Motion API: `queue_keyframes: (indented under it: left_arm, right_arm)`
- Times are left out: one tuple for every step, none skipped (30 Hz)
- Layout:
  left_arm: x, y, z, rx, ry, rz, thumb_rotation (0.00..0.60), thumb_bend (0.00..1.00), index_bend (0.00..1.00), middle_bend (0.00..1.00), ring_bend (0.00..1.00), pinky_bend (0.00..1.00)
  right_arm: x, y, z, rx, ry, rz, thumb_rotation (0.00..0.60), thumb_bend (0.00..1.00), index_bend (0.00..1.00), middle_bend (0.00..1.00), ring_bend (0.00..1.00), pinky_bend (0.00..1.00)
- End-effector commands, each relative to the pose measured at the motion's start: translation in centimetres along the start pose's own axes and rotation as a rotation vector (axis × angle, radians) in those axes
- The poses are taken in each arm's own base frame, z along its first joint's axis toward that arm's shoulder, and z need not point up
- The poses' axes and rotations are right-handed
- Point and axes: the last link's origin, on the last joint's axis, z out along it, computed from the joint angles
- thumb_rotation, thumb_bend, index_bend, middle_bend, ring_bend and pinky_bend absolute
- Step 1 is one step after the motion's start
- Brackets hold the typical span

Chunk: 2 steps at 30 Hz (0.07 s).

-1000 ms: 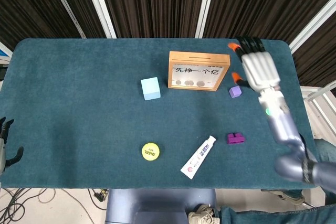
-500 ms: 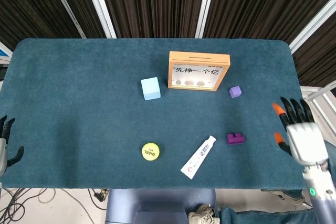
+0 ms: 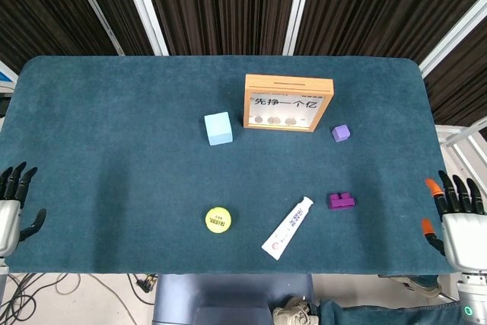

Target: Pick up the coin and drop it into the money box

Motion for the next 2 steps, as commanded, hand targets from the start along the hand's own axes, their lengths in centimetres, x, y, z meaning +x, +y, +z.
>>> queue_keyframes:
  left_arm:
    - [-0.04,-0.13,-0.33,-0.036,0.016,-0.005,0.6,0.34,0.1,0.0,0.0,0.0]
    - [-0.04,-0.13,-0.37,-0.041,0.019,-0.007,0.6,0.34,0.1,0.0,0.0,0.0]
  right_arm:
    - [-0.26,0.16,-0.17,-0.007,0.01,0.011,0.6,0.43,0.14,0.06,0.0,0.0]
    - [-0.24,0.21,-0.2,-0.009,0.01,0.012,0.6,0.43,0.14,0.06,0.0,0.0]
